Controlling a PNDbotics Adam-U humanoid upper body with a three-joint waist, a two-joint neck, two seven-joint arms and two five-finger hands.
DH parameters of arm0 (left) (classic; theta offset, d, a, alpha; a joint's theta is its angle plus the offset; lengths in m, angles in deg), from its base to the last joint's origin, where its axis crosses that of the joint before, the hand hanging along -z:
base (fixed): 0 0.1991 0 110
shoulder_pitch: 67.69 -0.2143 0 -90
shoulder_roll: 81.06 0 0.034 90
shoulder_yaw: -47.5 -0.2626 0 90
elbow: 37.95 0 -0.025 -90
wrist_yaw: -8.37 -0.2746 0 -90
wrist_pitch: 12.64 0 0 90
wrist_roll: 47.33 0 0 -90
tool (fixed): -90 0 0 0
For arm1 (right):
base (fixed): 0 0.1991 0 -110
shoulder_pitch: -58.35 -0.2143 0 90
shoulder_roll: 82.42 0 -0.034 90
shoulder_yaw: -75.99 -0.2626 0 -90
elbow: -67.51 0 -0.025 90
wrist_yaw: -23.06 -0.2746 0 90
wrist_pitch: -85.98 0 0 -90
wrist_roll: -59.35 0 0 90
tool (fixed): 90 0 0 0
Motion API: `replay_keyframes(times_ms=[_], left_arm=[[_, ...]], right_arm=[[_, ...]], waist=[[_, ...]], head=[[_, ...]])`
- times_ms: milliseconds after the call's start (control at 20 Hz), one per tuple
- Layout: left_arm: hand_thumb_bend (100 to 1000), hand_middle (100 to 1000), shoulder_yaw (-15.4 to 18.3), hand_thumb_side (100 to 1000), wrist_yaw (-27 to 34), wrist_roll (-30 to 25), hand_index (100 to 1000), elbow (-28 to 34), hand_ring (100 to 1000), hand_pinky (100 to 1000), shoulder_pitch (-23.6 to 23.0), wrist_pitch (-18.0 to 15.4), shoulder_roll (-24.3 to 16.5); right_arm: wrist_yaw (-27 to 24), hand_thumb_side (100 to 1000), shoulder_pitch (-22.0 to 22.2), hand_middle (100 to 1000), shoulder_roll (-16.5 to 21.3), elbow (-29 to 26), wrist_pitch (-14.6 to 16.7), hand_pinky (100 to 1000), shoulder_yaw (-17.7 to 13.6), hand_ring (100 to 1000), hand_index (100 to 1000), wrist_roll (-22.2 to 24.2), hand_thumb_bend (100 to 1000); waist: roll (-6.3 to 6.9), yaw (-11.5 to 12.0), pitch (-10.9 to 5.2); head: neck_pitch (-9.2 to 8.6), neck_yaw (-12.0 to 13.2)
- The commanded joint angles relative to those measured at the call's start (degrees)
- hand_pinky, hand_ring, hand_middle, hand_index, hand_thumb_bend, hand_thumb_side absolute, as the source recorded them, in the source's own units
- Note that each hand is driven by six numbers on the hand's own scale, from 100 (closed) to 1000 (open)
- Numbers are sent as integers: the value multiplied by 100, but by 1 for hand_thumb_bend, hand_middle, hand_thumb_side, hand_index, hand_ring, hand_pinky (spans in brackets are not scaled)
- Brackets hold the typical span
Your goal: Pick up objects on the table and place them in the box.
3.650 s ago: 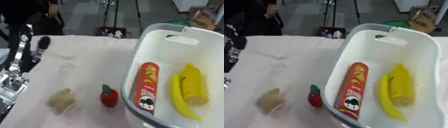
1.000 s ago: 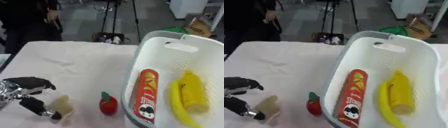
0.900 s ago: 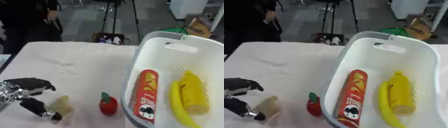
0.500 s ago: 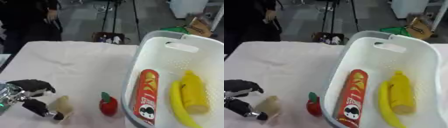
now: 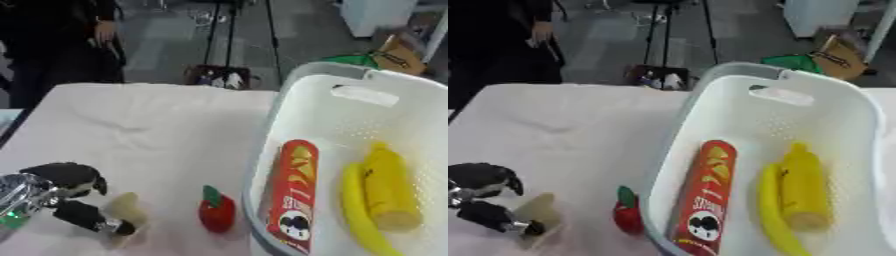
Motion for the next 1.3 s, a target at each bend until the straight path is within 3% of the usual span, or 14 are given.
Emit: replay_keyframes(times_ms=[50,200,600,1100,1300], left_arm=[[1000,802,5,969,-186,-99,838,-43,801,790,81,45,-67],[1000,796,-5,921,-208,-99,836,-87,797,786,81,-18,-54],[1000,780,-117,894,154,-99,836,-113,792,776,43,-247,5],[1000,751,-238,977,481,-99,814,-93,768,753,78,-125,82],[904,739,-242,982,336,-99,799,-149,757,740,116,-27,159]], right_arm=[[28,580,-26,437,74,-97,8,672,-12,561,621,-1,100],[24,581,-23,437,72,-97,11,672,-14,561,621,-9,100],[11,579,-19,436,56,-97,28,672,-15,561,619,-16,100],[-2,578,-23,436,39,-97,44,673,-11,561,620,10,100],[-3,577,-26,436,27,-97,49,673,-5,561,620,22,100]], waist=[[1,-11,-76],[0,-21,-75],[-3,-51,-55],[0,-72,-31],[-2,-81,-13]], head=[[-82,26],[-90,32],[-98,43],[-138,57],[-165,64]])
